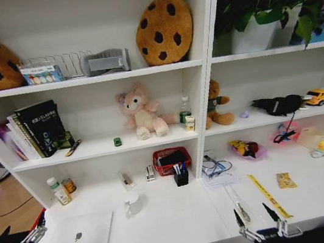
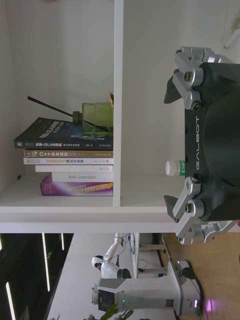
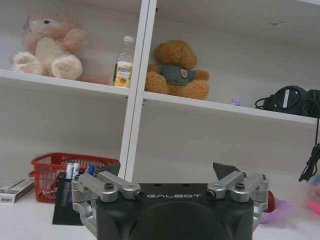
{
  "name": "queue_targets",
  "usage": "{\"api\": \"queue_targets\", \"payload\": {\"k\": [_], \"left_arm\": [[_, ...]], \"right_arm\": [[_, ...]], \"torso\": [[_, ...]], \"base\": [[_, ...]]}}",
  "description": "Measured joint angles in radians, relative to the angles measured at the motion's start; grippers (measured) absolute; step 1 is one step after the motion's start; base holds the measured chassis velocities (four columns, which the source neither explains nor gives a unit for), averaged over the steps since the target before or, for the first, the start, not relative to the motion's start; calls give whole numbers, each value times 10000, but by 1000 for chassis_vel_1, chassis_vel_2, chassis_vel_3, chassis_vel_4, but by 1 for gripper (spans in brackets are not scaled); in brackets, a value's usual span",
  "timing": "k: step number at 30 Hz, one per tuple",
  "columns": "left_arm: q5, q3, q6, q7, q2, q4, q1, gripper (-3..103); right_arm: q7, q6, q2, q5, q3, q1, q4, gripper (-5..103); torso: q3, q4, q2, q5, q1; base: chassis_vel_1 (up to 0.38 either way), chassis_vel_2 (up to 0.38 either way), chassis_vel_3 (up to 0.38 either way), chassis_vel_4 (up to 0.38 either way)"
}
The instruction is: Organize the objects on the table.
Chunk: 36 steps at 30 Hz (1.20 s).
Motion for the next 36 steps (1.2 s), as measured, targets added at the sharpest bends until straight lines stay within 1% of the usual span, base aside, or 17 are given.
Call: {"api": "queue_targets", "payload": {"k": [4,7,9,12,15,17,18,19,20,23,26,28,29,30,31,33,36], "left_arm": [[0,0,0,0,0,0,0,100],[0,0,0,0,0,0,0,100],[0,0,0,0,0,0,0,100],[0,0,0,1,0,0,0,100],[0,0,0,0,0,1,0,100],[0,-1,0,2,0,0,0,100],[0,-1,0,2,0,0,0,100],[0,0,0,3,0,0,0,100],[0,0,0,3,0,0,0,100],[0,0,0,12,0,-1,0,100],[0,1,0,12,0,-1,0,100],[0,1,0,12,0,-1,0,100],[0,0,0,12,0,-1,0,100],[0,0,0,12,0,-1,0,100],[0,1,0,11,0,0,0,100],[0,0,0,3,0,0,0,100],[0,0,0,0,0,0,0,100]], "right_arm": [[-3,-499,-46,354,115,647,-46,100],[-4,-568,-76,409,134,742,-81,100],[-2,-813,-233,751,330,1168,-305,100],[1,-900,-331,918,464,1375,-493,100],[6,-927,-402,994,547,1499,-661,100],[21,-958,-476,1191,610,1639,-849,100],[21,-958,-476,1191,610,1639,-849,100],[37,-973,-507,1257,634,1719,-932,100],[71,-992,-524,1273,640,1853,-1060,100],[121,-1077,-567,1293,635,2058,-1222,100],[164,-1269,-634,1458,626,2291,-1399,100],[266,-1779,-800,2072,627,2679,-1806,100],[310,-2035,-896,2349,623,2871,-2027,100],[310,-2035,-896,2349,623,2871,-2027,100],[358,-2330,-1014,2622,596,3133,-2340,100],[443,-2910,-1266,3016,489,3736,-2984,100],[517,-3222,-1491,3103,292,4438,-3617,100]], "torso": [[0,0,1,-1,0],[0,-2,0,1,0],[0,-1,0,-3,0],[1,-1,0,2,1],[0,0,0,-7,0],[1,-1,0,8,0],[1,-1,0,8,0],[1,-1,0,-11,1],[0,-3,0,2,0],[2,-1,0,7,0],[1,-1,0,-2,-1],[0,-4,0,5,0],[0,-3,1,1,-1],[0,-3,1,1,-1],[-1,-2,1,-12,-1],[-1,-2,1,-1,-1],[-1,-2,1,-3,0]], "base": [[-63,-64,90,80],[-119,-103,91,130],[-201,-178,168,188],[-218,-197,202,208],[-259,-225,234,244],[-263,-256,248,265],[-258,-276,256,265],[-258,-280,237,277],[-250,-280,228,228],[-241,-187,214,226],[-113,-128,144,166],[-34,-21,25,30],[0,0,0,0],[0,0,0,0],[28,62,-30,-34],[69,72,-53,-51],[42,54,-33,-35]]}}
